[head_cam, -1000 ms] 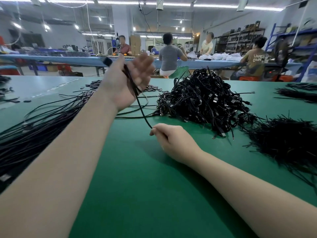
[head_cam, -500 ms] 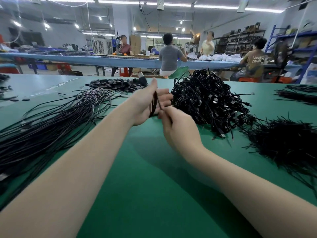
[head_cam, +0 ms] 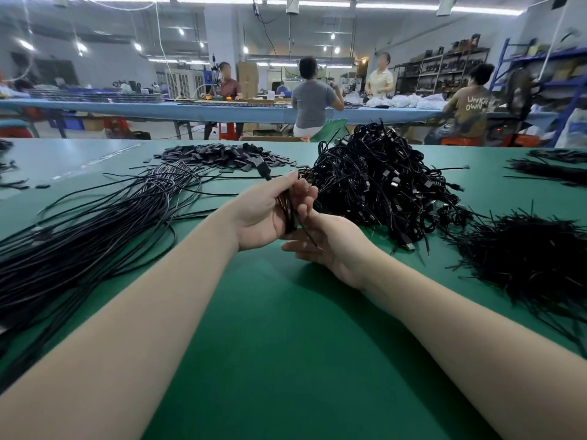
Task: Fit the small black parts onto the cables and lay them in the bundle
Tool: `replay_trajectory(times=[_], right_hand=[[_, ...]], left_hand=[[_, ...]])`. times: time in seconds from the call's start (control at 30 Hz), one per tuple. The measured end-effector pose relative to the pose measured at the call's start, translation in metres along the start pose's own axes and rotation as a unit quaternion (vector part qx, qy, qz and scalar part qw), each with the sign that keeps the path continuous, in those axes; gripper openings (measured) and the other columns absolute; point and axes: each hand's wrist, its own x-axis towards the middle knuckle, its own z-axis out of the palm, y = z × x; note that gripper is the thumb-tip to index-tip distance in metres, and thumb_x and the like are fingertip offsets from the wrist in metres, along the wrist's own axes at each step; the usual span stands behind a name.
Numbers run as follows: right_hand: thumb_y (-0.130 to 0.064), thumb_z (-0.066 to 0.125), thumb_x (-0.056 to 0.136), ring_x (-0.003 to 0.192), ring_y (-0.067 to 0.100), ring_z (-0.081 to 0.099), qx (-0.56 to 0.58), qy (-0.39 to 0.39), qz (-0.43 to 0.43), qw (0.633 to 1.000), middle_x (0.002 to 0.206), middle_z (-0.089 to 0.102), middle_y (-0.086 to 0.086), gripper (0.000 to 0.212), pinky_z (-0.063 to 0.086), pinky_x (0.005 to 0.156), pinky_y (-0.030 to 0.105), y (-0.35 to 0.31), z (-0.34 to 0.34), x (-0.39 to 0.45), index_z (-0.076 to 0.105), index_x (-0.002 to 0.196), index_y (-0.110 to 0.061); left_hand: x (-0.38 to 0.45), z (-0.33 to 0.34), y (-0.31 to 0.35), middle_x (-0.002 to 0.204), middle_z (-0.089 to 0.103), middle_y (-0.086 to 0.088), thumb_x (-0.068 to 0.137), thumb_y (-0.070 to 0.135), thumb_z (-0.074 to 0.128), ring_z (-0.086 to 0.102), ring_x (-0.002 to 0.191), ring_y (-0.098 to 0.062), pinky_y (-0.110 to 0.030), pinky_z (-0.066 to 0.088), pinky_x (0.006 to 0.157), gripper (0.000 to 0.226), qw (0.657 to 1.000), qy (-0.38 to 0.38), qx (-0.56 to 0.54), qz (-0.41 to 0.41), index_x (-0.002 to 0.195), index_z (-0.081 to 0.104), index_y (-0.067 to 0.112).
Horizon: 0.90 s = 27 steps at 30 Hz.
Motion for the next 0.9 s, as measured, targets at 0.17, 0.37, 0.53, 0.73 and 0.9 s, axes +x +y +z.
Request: replay_trajectory(times=[0.17,0.37,0.53,0.73,0.9], right_hand=[[-0.007,0.052,0.096,0.060,0.014,0.067,0.085,0.039,-0.020,0.995,0.067,0.069,-0.002,0.012,0.053,0.058,0.023,0.005,-0.007,0.003,0.063,0.097,-0.010],[-0.003,0.053,0.096,0.057,0.013,0.062,0.076,0.085,-0.041,0.993,0.061,0.067,0.000,0.011,0.053,0.062,0.024,0.011,-0.008,0.007,0.063,0.097,-0.007],[-0.022,0.050,0.099,0.058,0.011,0.064,0.017,0.029,-0.045,0.998,0.080,0.060,0.008,0.018,0.050,0.062,0.023,0.010,-0.004,0.004,0.062,0.098,-0.007],[-0.026,0.056,0.094,0.063,0.012,0.059,-0.059,-0.039,-0.059,0.996,0.082,0.050,0.012,0.025,0.045,0.070,0.030,0.011,-0.009,0.003,0.056,0.101,-0.002],[-0.026,0.057,0.095,0.067,0.017,0.052,-0.210,-0.023,-0.079,0.974,0.071,0.052,0.005,0.030,0.046,0.061,0.026,0.012,-0.008,0.004,0.059,0.103,0.003]], left_hand=[[0.001,-0.007,0.001,0.073,0.068,-0.003,0.101,0.031,0.044,0.065,0.063,-0.011,-0.019,0.055,0.058,0.049,0.995,0.013,0.096,-0.008,0.063,0.069,0.013],[0.010,-0.014,-0.008,0.079,0.060,0.006,0.101,0.046,0.037,0.048,0.076,-0.012,-0.028,0.041,0.075,0.055,0.950,0.082,0.300,0.014,0.066,0.075,0.027],[0.011,-0.013,-0.016,0.088,0.069,0.001,0.103,0.040,0.034,0.060,0.085,-0.014,-0.032,0.046,0.087,0.055,0.978,0.014,0.202,0.042,0.076,0.078,0.022],[0.011,-0.006,-0.024,0.075,0.053,0.000,0.103,0.035,0.036,0.048,0.072,-0.014,-0.029,0.042,0.071,0.039,0.956,0.040,0.279,0.088,0.088,0.066,0.015],[0.014,-0.006,-0.030,0.081,0.051,-0.002,0.103,0.037,0.037,0.051,0.078,-0.014,-0.027,0.045,0.075,0.038,0.945,0.058,0.308,0.099,0.085,0.065,0.017]])
